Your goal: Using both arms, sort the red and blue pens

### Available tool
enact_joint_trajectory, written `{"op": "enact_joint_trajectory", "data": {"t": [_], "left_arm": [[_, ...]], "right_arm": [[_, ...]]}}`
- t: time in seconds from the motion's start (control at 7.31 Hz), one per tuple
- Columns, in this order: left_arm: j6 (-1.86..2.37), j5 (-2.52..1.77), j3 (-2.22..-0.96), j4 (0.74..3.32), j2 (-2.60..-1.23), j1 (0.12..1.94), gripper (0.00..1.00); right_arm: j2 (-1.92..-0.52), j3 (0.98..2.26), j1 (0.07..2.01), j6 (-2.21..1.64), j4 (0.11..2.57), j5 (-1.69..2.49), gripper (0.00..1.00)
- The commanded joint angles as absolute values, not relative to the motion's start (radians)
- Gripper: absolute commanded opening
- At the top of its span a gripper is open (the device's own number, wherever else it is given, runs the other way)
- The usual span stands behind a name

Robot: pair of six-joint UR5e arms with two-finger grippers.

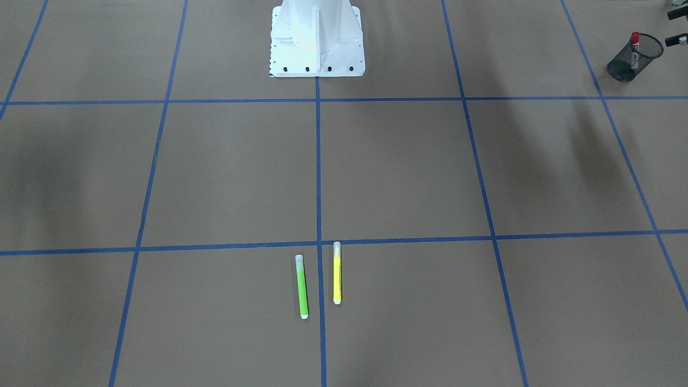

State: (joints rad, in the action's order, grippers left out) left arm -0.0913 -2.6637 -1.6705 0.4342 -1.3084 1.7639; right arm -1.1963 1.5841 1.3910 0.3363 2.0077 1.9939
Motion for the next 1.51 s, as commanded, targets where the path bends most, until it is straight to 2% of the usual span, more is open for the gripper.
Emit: {"op": "enact_joint_trajectory", "data": {"t": [0.0,0.14,0.27,0.68,1.09,1.37], "left_arm": [[-0.083,-2.692,-1.675,0.524,-1.435,1.761,1.00],[-0.077,-2.691,-1.677,0.585,-1.498,1.761,1.00],[-0.078,-2.686,-1.677,0.587,-1.573,1.761,1.00],[-0.078,-2.686,-1.675,0.604,-1.687,1.749,1.00],[0.038,-2.681,-1.667,0.843,-1.677,1.743,1.00],[0.063,-2.681,-1.666,0.902,-1.678,1.743,1.00]], "right_arm": [[-1.311,1.616,1.439,0.357,2.059,2.002,0.00],[-1.424,1.682,1.454,0.389,2.063,2.000,0.00],[-1.510,1.696,1.480,0.422,2.066,2.000,0.00],[-1.684,1.681,1.592,0.607,2.118,1.990,0.00],[-1.816,1.661,1.730,0.692,2.233,1.986,0.00],[-1.864,1.651,1.801,0.695,2.290,1.983,0.00]]}}
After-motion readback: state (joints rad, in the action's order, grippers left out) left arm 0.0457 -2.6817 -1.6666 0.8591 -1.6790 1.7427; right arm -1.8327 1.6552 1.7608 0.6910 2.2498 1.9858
